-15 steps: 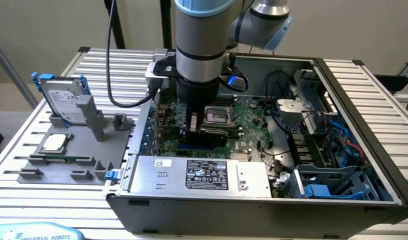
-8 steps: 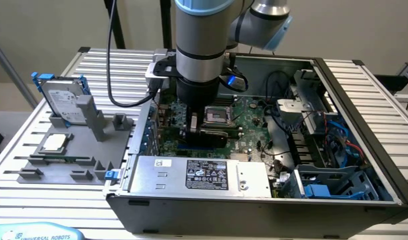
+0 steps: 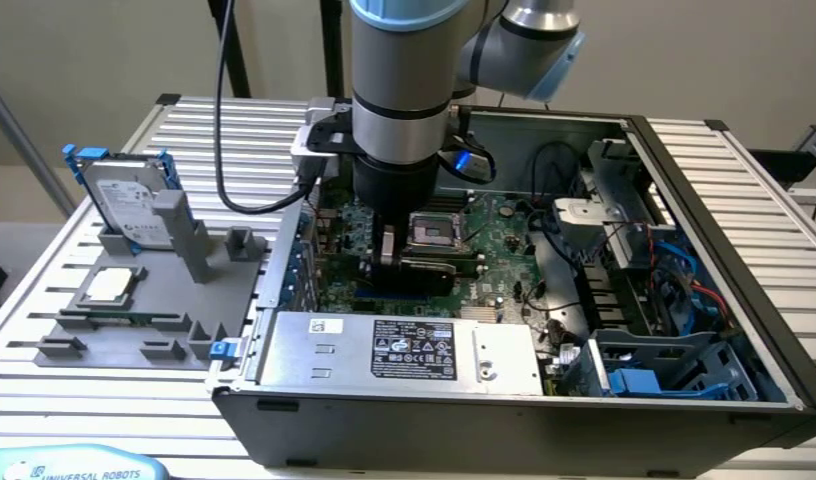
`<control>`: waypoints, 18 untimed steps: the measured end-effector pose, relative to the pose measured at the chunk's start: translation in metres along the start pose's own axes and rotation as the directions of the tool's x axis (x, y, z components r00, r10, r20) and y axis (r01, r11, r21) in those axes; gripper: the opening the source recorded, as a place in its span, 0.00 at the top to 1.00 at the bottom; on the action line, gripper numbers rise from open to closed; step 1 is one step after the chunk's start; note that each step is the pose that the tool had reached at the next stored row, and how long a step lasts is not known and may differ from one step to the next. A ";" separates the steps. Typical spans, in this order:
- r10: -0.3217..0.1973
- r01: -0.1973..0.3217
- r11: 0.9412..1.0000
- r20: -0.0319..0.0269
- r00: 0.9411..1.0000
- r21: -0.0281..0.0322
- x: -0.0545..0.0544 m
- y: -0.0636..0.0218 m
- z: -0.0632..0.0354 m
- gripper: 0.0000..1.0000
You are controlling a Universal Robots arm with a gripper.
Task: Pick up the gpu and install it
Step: 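Press down on the gpu until it lock into place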
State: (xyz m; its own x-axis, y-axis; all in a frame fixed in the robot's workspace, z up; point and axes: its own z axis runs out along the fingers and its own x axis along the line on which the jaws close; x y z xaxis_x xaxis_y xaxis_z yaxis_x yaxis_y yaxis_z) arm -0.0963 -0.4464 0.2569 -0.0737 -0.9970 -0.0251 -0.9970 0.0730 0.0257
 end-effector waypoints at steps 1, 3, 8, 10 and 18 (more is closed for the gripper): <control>0.000 0.000 1.000 0.000 1.000 0.000 0.000 0.0000 0.0002 0.73; 0.000 0.000 1.000 -0.001 1.000 0.000 0.000 0.0000 0.0008 0.73; 0.000 0.000 1.000 -0.009 1.000 0.001 -0.001 0.0000 0.0028 0.73; 0.000 0.000 1.000 -0.009 1.000 0.001 -0.001 0.0000 0.0036 0.73; 0.000 0.000 1.000 -0.009 1.000 0.001 -0.001 -0.0001 0.0062 0.73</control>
State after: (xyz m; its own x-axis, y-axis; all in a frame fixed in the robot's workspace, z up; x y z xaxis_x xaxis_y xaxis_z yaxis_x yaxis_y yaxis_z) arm -0.0963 -0.4451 0.2507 -0.0737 -0.9972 -0.0159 -0.9970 0.0733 0.0244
